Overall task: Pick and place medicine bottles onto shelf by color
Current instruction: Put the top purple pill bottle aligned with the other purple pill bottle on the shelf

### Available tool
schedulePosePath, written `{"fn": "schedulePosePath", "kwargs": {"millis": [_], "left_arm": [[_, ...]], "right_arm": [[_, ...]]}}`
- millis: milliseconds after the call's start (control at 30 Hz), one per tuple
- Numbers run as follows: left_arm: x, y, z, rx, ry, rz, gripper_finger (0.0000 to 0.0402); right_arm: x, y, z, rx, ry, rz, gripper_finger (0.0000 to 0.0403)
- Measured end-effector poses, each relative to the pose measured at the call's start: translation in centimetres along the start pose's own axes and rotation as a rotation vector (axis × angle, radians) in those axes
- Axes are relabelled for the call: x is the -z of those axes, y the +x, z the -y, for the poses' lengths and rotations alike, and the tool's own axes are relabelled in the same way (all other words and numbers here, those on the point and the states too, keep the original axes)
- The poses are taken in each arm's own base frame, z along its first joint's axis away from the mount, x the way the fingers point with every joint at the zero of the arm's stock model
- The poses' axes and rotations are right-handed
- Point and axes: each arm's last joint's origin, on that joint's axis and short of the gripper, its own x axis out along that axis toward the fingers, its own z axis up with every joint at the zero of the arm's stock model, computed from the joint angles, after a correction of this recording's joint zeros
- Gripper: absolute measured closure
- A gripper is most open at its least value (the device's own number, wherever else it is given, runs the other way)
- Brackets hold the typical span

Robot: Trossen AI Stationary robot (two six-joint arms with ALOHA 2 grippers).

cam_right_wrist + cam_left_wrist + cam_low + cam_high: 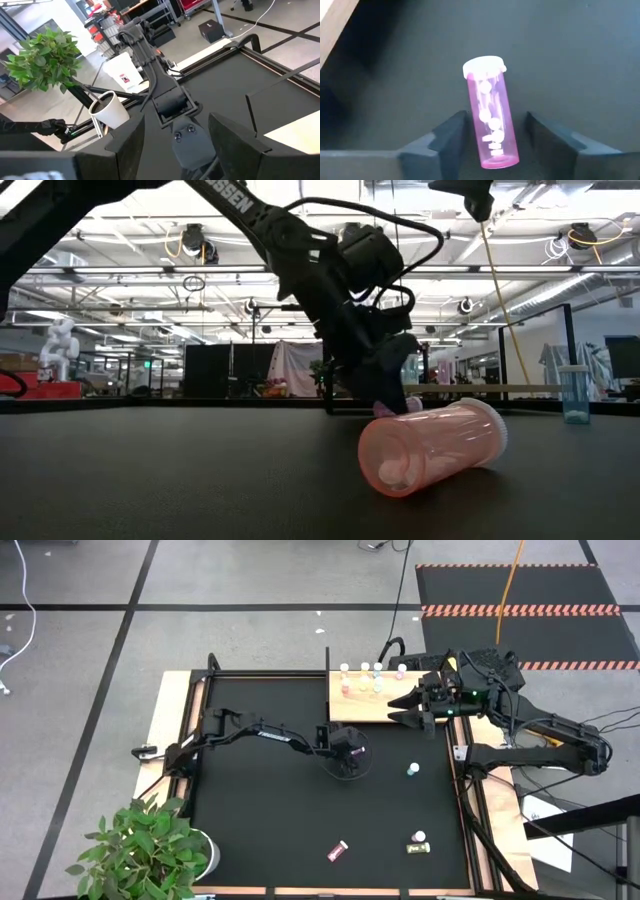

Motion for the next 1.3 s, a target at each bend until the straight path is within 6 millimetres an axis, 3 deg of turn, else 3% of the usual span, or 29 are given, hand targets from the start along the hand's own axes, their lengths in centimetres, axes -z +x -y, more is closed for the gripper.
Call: {"fn": "schedulePosePath", "kwargs": {"millis": [267, 467, 767, 933, 1100, 1300], "left_arm": [[-0.3, 0.1, -0.7, -0.023, 0.010, 0.027, 0.0312], [-0.7, -0.4, -0.8, -0.004, -0.018, 0.044, 0.0316], [-4.2, -5.6, -0.5, 0.098, -0.027, 0.221, 0.0311], [-7.3, -10.6, -0.5, 0.175, 0.025, 0.454, 0.0312], [-9.4, -15.2, -0.9, 0.260, 0.183, 0.669, 0.0313], [-10.3, -17.1, -2.0, 0.387, 0.227, 0.767, 0.0313]], "right_arm": [[0.0, 0.0, 0.0, -0.001, -0.001, 0.002, 0.0191], [-0.3, -1.6, -1.0, -0.046, -0.113, 0.066, 0.0191], [-0.1, -4.8, -2.0, -0.073, -0.191, 0.146, 0.0191], [0.2, -5.0, -1.9, -0.049, -0.231, 0.124, 0.0191], [0.0, -4.9, -1.8, 0.005, -0.331, 0.147, 0.0190], [-0.3, -3.6, -1.9, -0.053, -0.406, 0.136, 0.0177]]}}
